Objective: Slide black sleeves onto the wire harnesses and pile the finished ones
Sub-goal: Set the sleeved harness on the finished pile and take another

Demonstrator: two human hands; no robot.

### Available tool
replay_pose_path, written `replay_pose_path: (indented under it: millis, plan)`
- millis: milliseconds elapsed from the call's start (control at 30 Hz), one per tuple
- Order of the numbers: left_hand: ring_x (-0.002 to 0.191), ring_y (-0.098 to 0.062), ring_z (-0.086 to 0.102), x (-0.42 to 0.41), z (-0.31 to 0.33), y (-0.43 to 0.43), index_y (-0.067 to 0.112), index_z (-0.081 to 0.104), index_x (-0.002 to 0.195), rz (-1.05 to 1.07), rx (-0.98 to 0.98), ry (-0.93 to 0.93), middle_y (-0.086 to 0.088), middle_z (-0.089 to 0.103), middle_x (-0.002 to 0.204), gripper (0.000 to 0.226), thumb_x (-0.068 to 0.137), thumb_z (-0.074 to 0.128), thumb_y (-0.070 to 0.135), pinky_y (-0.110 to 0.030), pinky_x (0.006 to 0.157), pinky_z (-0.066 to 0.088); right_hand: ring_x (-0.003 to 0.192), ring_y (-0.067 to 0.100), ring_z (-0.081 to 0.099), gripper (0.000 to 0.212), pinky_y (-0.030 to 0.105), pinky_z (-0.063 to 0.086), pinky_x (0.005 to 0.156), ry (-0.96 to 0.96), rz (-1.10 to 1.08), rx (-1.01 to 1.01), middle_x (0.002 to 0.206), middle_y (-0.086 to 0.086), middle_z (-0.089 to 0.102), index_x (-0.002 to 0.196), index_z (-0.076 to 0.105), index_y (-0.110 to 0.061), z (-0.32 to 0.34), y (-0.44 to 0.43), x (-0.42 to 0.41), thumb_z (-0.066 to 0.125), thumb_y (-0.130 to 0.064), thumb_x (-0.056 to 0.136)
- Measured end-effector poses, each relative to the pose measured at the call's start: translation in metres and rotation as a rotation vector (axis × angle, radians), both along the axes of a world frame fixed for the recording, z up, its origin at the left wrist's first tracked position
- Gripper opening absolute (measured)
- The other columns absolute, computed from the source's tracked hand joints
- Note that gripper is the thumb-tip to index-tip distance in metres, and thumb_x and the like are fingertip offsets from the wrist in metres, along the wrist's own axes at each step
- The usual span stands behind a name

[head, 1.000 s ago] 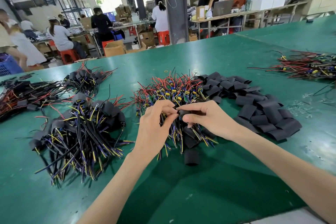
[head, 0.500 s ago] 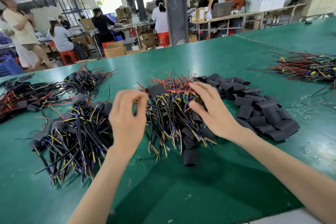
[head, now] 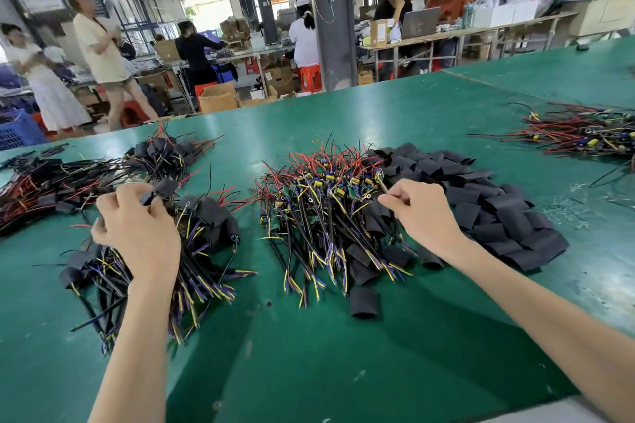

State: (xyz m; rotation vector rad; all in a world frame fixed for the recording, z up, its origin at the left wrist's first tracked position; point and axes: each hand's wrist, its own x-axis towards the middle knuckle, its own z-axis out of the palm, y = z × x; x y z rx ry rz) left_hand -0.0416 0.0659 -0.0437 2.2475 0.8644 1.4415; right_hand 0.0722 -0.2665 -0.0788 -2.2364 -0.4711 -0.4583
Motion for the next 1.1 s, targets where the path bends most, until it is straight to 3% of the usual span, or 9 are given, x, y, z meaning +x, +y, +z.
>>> replay_pose_path:
  millis: [133, 267, 400, 467, 567, 700, 800, 900, 1100]
  plan:
    - [0.117, -0.031, 0.043, 0.002, -0.004, -0.004, 0.012, 0.057, 0.109, 0.094, 0.034, 0.079, -0.015, 0.057, 0.112, 0.021, 0.088, 0.055, 0.01, -0.053, 0.108, 0.017, 0.041, 0.006, 0.045, 0.042, 0.014, 0.034, 0.051, -0.029, -0.003, 0.007, 0.043, -0.009, 0.047, 0.06, 0.059, -0.003, 0.0, -0.001, 0.002, 0.061, -0.032, 0.091]
    - [0.119, -0.035, 0.039, 0.008, -0.003, -0.015, 0.016, 0.056, 0.109, 0.172, 0.15, 0.09, -0.016, 0.05, 0.118, 0.025, 0.084, 0.053, 0.018, -0.053, 0.109, 0.015, 0.071, 0.012, 0.057, 0.007, 0.026, 0.043, 0.071, -0.031, 0.15, 0.05, 0.078, 0.005, 0.064, 0.087, 0.066, -0.005, 0.004, 0.0, -0.002, 0.059, -0.002, 0.088]
    - [0.108, -0.033, 0.046, 0.02, -0.001, -0.051, 0.019, 0.062, 0.102, 0.023, 0.283, -0.008, -0.011, 0.055, 0.109, 0.027, 0.079, 0.05, 0.016, -0.045, 0.101, 0.022, 0.063, 0.001, 0.051, 0.014, 0.014, 0.037, 0.062, 0.057, 0.384, 0.021, 0.072, -0.005, 0.063, 0.071, 0.069, -0.019, 0.014, 0.004, -0.018, 0.075, -0.029, 0.078]
    - [0.103, -0.032, 0.049, 0.032, -0.003, -0.076, 0.019, 0.065, 0.099, -0.136, 0.28, 0.06, -0.009, 0.058, 0.104, 0.023, 0.08, 0.052, 0.014, -0.043, 0.095, 0.026, 0.073, 0.003, 0.05, 0.021, 0.017, 0.037, 0.071, 0.117, 0.515, -0.144, 0.085, -0.005, 0.057, 0.08, 0.071, -0.021, 0.012, 0.009, -0.026, 0.077, -0.039, 0.073]
    - [0.103, -0.028, 0.05, 0.054, -0.008, -0.108, 0.02, 0.066, 0.097, -0.378, 0.22, 0.216, -0.005, 0.06, 0.103, 0.017, 0.087, 0.055, 0.013, -0.039, 0.091, 0.027, 0.087, 0.011, 0.045, 0.044, 0.029, 0.035, 0.086, 0.044, 0.469, -0.464, 0.102, -0.004, 0.045, 0.102, 0.066, -0.024, 0.004, 0.014, -0.031, 0.072, -0.055, 0.072]
    - [0.107, -0.022, 0.048, 0.088, -0.005, -0.127, 0.022, 0.063, 0.101, -0.463, 0.142, 0.326, -0.001, 0.06, 0.106, 0.017, 0.091, 0.049, 0.019, -0.037, 0.091, 0.028, 0.098, 0.014, 0.044, 0.049, 0.032, 0.032, 0.092, -0.014, 0.447, -0.567, 0.107, -0.005, 0.042, 0.111, 0.062, -0.027, 0.003, 0.012, -0.031, 0.066, -0.06, 0.074]
    - [0.115, -0.028, 0.047, 0.114, -0.004, -0.135, 0.015, 0.059, 0.112, -0.417, 0.093, 0.561, -0.008, 0.056, 0.118, 0.027, 0.095, 0.046, 0.032, -0.044, 0.099, 0.031, 0.097, 0.015, 0.046, 0.049, 0.031, 0.034, 0.09, 0.007, 0.467, -0.571, 0.106, -0.007, 0.041, 0.115, 0.061, -0.024, 0.003, 0.012, -0.032, 0.065, -0.055, 0.078]
    - [0.121, -0.033, 0.046, 0.133, -0.005, -0.138, 0.007, 0.055, 0.12, -0.34, 0.095, 0.773, -0.015, 0.051, 0.125, 0.047, 0.094, 0.047, 0.045, -0.047, 0.101, 0.033, 0.093, 0.016, 0.051, 0.031, 0.03, 0.038, 0.088, -0.018, 0.492, -0.511, 0.098, -0.004, 0.047, 0.11, 0.068, -0.019, 0.006, 0.011, -0.031, 0.063, -0.035, 0.085]
    - [0.101, -0.038, 0.06, 0.143, -0.001, -0.136, 0.0, 0.058, 0.098, -0.357, -0.03, 0.684, -0.02, 0.062, 0.107, 0.033, 0.09, 0.058, 0.032, -0.039, 0.08, 0.047, 0.08, 0.008, 0.053, 0.017, 0.015, 0.037, 0.079, -0.04, 0.436, -0.223, 0.087, -0.006, 0.061, 0.1, 0.071, -0.012, 0.013, 0.01, -0.03, 0.065, -0.013, 0.084]
